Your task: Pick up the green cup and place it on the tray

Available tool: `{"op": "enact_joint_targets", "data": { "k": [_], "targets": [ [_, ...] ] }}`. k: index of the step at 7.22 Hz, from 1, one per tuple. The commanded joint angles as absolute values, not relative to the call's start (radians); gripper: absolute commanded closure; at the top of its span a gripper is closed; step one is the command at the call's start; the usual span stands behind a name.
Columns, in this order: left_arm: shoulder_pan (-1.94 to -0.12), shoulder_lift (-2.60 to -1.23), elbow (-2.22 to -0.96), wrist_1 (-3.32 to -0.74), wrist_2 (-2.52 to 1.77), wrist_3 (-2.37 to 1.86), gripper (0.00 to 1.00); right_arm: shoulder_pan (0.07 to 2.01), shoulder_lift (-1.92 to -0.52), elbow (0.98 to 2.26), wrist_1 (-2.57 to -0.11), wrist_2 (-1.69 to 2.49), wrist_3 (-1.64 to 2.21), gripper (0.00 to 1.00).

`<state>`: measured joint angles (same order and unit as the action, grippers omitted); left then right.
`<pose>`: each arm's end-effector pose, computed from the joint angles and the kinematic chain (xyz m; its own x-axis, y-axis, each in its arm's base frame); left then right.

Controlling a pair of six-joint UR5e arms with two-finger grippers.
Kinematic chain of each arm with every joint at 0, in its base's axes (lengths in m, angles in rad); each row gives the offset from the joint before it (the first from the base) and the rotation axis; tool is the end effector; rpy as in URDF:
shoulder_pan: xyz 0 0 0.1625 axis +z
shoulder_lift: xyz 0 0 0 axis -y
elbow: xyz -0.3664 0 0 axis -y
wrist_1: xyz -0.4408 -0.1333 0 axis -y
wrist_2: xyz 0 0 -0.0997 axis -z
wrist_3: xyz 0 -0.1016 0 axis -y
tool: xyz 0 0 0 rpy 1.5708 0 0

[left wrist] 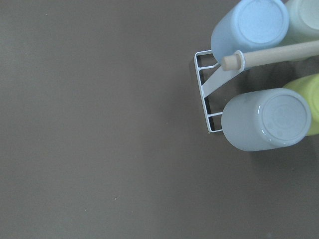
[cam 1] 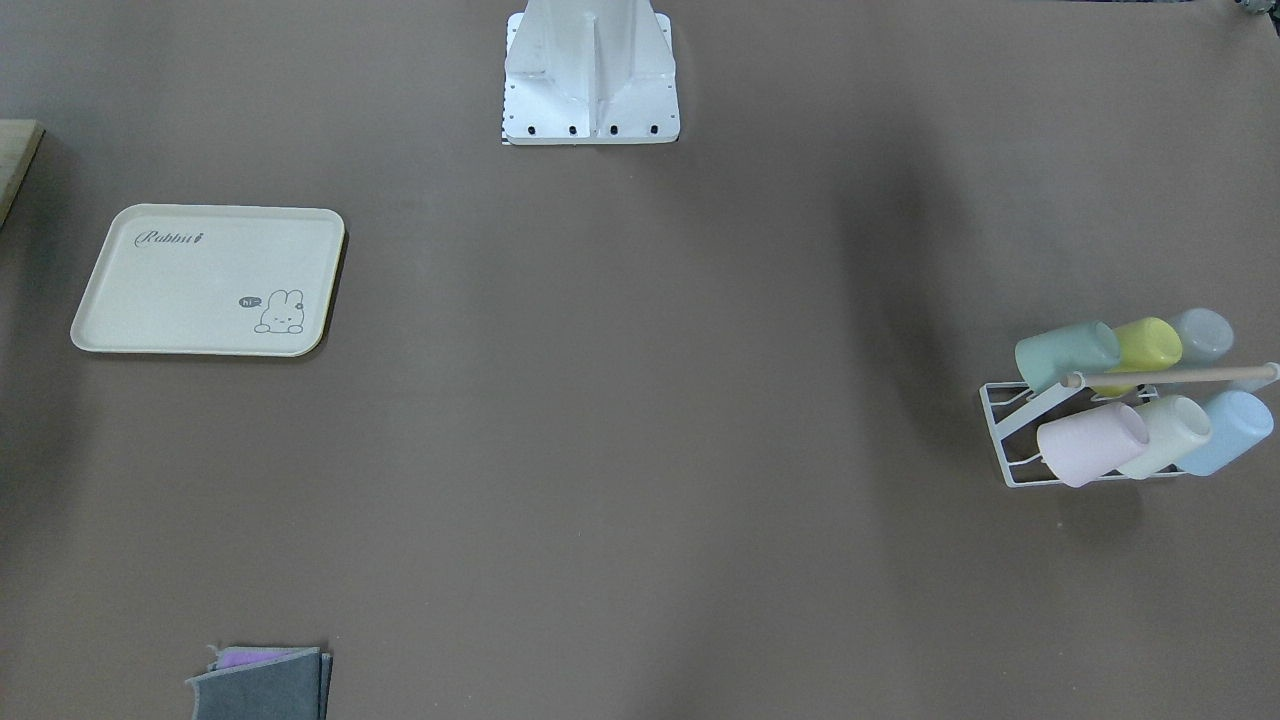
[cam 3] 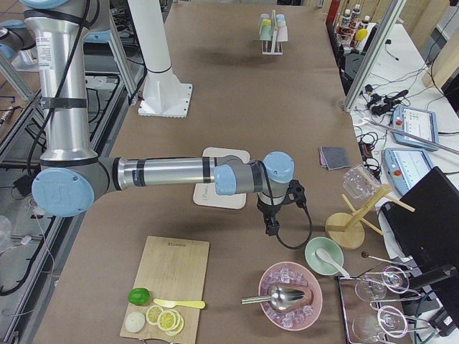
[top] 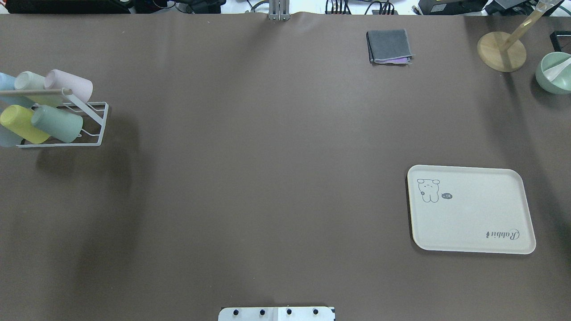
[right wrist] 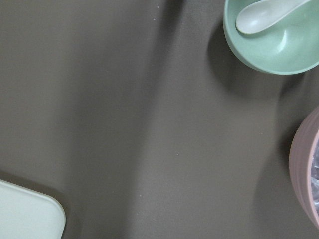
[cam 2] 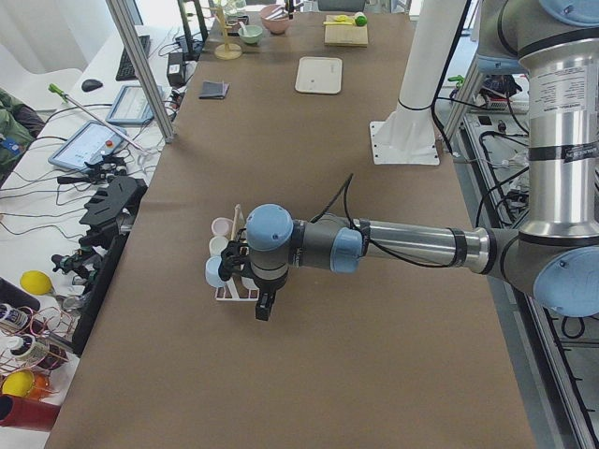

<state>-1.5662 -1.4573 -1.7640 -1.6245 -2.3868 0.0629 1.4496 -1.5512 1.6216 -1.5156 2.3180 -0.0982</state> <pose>-0.0570 -0.5062 0.5472 0.6830 0.1621 -0.7122 -0.0476 0.9829 0.1781 -0.0033 -0.5588 0.5593 0.7027 -0.2689 0.6587 0.1898 0.9631 0.1908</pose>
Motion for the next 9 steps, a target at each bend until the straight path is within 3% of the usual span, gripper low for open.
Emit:
{"op": "enact_joint_targets", "data": {
  "k": [1, 9],
  "targets": [
    [-1.566, -1.459, -1.760, -1.626, -2.382, 0.061, 0.02, 1.450, -1.555, 1.623, -1.516, 2.315, -0.098, 0.00],
    [-1.563, -1.474, -1.766, -1.629, -2.388, 0.068, 0.02, 1.450, -1.557, 1.621, -1.516, 2.313, -0.098, 0.00]
  ]
}}
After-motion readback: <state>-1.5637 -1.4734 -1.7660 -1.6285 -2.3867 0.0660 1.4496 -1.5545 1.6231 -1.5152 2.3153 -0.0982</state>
